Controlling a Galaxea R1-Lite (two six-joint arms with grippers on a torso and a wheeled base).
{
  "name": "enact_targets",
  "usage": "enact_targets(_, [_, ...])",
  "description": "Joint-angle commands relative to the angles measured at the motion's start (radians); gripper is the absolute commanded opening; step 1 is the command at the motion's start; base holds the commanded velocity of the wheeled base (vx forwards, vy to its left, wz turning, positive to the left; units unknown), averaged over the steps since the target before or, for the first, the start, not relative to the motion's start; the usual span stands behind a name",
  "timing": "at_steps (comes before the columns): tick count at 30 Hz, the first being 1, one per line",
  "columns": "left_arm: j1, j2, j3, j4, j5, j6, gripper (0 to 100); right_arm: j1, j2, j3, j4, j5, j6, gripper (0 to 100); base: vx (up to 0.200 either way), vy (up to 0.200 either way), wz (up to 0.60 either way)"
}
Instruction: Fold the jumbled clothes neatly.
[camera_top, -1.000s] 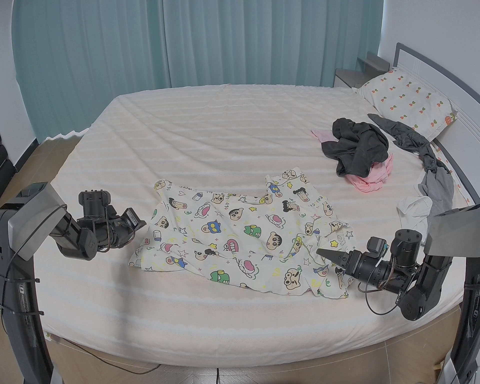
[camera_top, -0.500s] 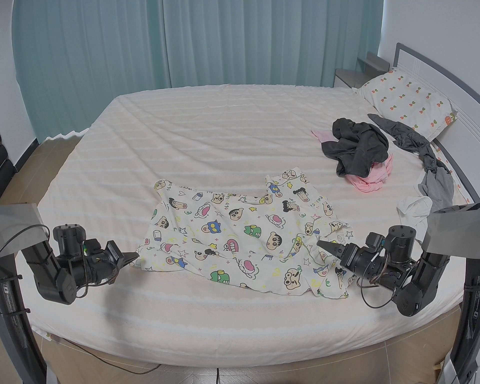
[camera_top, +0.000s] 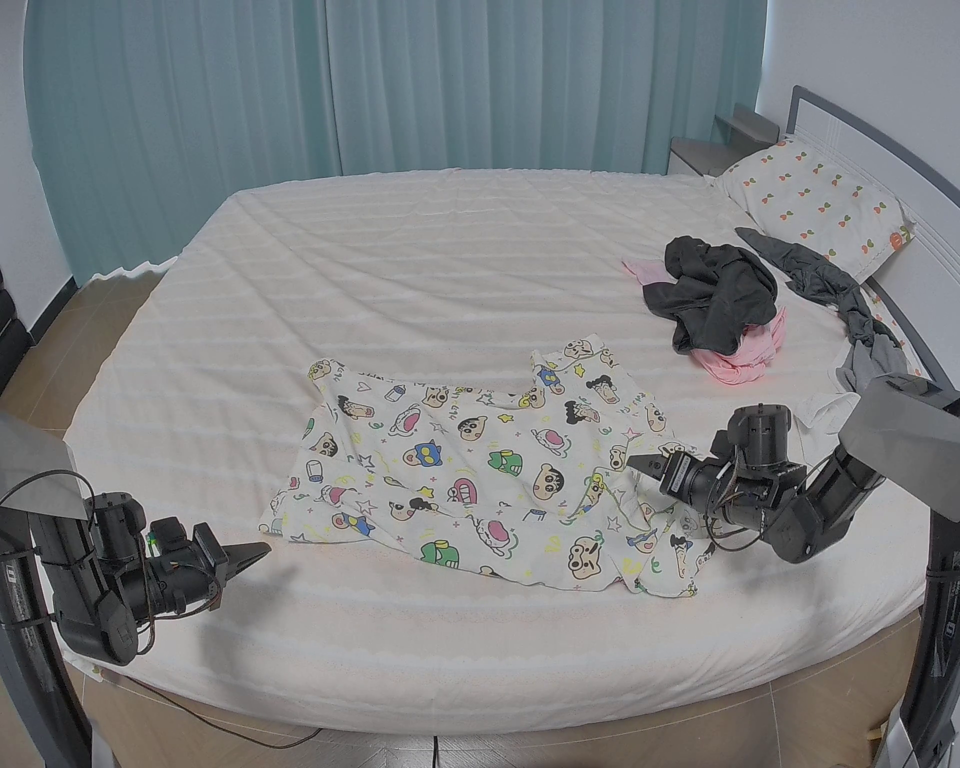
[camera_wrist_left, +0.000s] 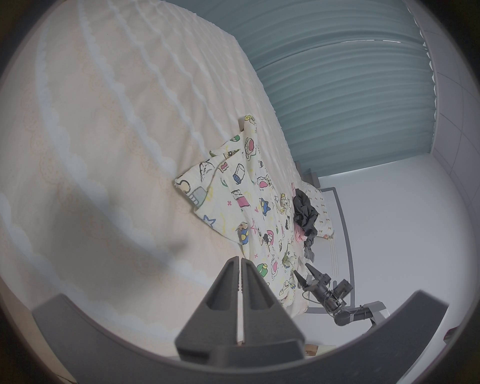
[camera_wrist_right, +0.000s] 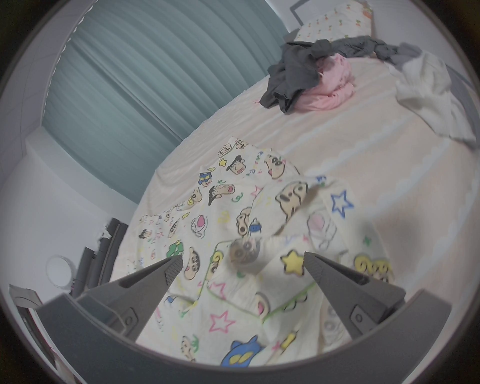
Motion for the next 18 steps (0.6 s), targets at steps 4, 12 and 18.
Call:
enact_targets(4, [0.014, 0.033, 0.047, -0.049, -0.01, 0.001, 0, -0.076, 0.027, -0.104, 0.112, -0.028, -0.075, 100, 0.0, 0.0, 0.0])
enact_targets(12, [0.014, 0.04, 0.047, -0.049, -0.009, 0.006, 0, -0.046, 0.051, -0.055, 0.11, -0.027, -0.129, 100, 0.0, 0.0, 0.0])
enact_targets(18, [0.016, 0.041, 0.044, -0.049, -0.009, 0.006, 0, 0.013, 0.068, -0.044, 0.107, -0.028, -0.173, 100, 0.0, 0.0, 0.0])
